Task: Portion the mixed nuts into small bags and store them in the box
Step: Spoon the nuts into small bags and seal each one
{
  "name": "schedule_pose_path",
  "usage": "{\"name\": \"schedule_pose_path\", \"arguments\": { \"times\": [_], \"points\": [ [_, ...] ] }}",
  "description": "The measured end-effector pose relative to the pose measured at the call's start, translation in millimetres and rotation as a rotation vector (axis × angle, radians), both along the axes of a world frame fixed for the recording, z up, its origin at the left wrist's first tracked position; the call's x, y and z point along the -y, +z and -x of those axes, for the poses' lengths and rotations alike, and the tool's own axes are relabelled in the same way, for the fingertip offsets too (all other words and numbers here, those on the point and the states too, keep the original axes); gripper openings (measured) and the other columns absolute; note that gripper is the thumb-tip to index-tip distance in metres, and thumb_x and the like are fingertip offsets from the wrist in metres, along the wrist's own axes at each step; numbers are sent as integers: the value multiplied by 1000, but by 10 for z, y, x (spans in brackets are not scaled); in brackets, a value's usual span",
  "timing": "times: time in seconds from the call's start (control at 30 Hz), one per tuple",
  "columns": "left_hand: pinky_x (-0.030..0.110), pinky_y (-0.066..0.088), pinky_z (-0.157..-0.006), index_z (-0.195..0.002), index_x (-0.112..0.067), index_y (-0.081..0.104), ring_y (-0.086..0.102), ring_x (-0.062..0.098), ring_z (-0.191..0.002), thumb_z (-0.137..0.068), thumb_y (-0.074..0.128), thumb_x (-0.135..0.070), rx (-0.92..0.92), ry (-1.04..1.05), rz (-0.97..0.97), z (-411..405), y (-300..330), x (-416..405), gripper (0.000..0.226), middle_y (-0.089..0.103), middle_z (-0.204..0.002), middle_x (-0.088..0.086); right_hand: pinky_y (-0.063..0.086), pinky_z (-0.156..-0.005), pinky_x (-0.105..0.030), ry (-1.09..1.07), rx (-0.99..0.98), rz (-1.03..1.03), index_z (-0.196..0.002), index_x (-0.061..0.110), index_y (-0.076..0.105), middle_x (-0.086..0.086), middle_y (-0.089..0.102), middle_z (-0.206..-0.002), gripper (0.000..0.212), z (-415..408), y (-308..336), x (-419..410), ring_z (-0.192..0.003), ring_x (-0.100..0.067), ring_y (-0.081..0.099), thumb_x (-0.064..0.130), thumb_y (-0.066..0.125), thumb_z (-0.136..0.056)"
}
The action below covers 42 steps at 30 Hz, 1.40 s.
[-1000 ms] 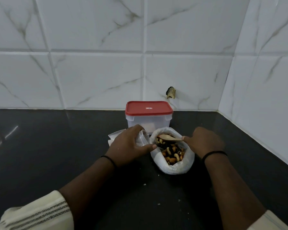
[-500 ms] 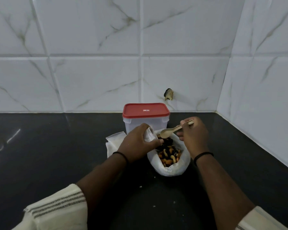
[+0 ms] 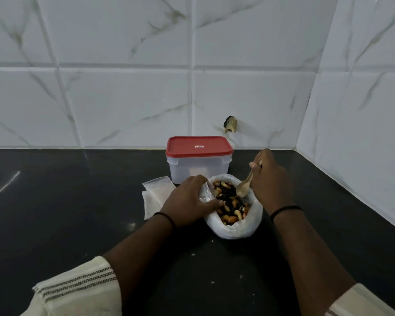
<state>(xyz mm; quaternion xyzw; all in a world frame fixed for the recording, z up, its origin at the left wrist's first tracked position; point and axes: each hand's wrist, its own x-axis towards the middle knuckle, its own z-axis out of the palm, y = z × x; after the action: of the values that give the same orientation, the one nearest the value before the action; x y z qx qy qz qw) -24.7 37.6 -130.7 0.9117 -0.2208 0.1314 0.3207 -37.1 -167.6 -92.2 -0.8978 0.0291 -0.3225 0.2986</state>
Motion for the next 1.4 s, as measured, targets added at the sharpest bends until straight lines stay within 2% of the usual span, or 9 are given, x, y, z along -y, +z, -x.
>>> {"name": "schedule_pose_path", "arguments": {
  "times": [0.33, 0.43, 0.5, 0.57, 0.63, 0.73, 0.97, 1.1, 1.4],
  "points": [
    [26, 49, -81, -113, -28, 53, 53, 6, -91, -76, 69, -61, -32, -14, 30, 15, -16, 3, 52, 55, -104, -9, 43, -73, -33, -70, -172, -402, -99, 14, 54, 0, 58, -84, 14, -117, -104, 110, -83, -24, 59, 28, 51, -100],
    [25, 47, -80, -113, -29, 52, 53, 5, -91, -77, 69, -60, -34, -20, 39, 13, -17, 6, 50, 54, -104, -10, 50, -66, -35, -83, -242, -519, -93, 16, 56, -9, 67, -85, 17, -213, -206, 182, -75, -28, 66, 32, 54, -96],
    [26, 48, -81, -112, -29, 52, 52, 5, -91, -77, 69, -59, -35, -24, 40, 7, -22, 3, 49, 54, -103, -10, 45, -53, -31, -73, -272, -579, -91, 9, 59, -14, 69, -76, 21, -270, -249, 216, -61, -25, 64, 29, 54, -96],
    [26, 48, -81, -113, -29, 52, 52, 5, -91, -78, 69, -59, -39, -28, 35, 6, -22, 1, 49, 54, -104, -10, 38, -43, -26, -79, -281, -610, -90, 3, 62, -14, 66, -65, 25, -294, -253, 237, -49, -21, 58, 25, 54, -97],
    [25, 48, -81, -114, -29, 52, 52, 5, -92, -78, 69, -59, -42, -28, 33, 0, -13, -1, 50, 54, -104, -10, 35, -39, -24, -81, -280, -625, -88, 1, 62, -15, 63, -61, 27, -292, -242, 242, -45, -19, 53, 25, 53, -98],
    [24, 47, -80, -114, -29, 52, 52, 4, -92, -78, 69, -59, -28, -27, 45, 3, -14, -7, 50, 55, -104, -11, 35, -39, -25, -61, -297, -639, -83, 2, 62, -14, 59, -58, 28, -269, -227, 230, -44, -20, 50, 23, 53, -99],
    [24, 47, -80, -112, -28, 53, 53, 4, -92, -77, 70, -57, -24, -34, 65, 4, -18, -8, 49, 56, -104, -10, 35, -41, -26, -35, -280, -711, -78, 8, 57, -17, 60, -66, 25, -230, -211, 212, -47, -19, 49, 19, 52, -100],
    [28, 50, -85, -114, -29, 53, 54, 6, -95, -77, 70, -57, -23, -32, 92, -6, -16, -13, 49, 58, -107, -9, 32, -40, -23, -57, -273, -839, -88, 9, 56, -13, 61, -69, 18, -237, -189, 241, -47, -16, 47, 19, 50, -101],
    [28, 50, -84, -112, -28, 53, 55, 6, -95, -77, 72, -53, 5, -45, 144, -29, -23, -30, 47, 58, -105, -8, 33, -42, -23, 23, -215, -968, -94, 13, 54, -5, 63, -63, 10, -160, -78, 168, -49, -14, 46, 19, 50, -101]
  ]
}}
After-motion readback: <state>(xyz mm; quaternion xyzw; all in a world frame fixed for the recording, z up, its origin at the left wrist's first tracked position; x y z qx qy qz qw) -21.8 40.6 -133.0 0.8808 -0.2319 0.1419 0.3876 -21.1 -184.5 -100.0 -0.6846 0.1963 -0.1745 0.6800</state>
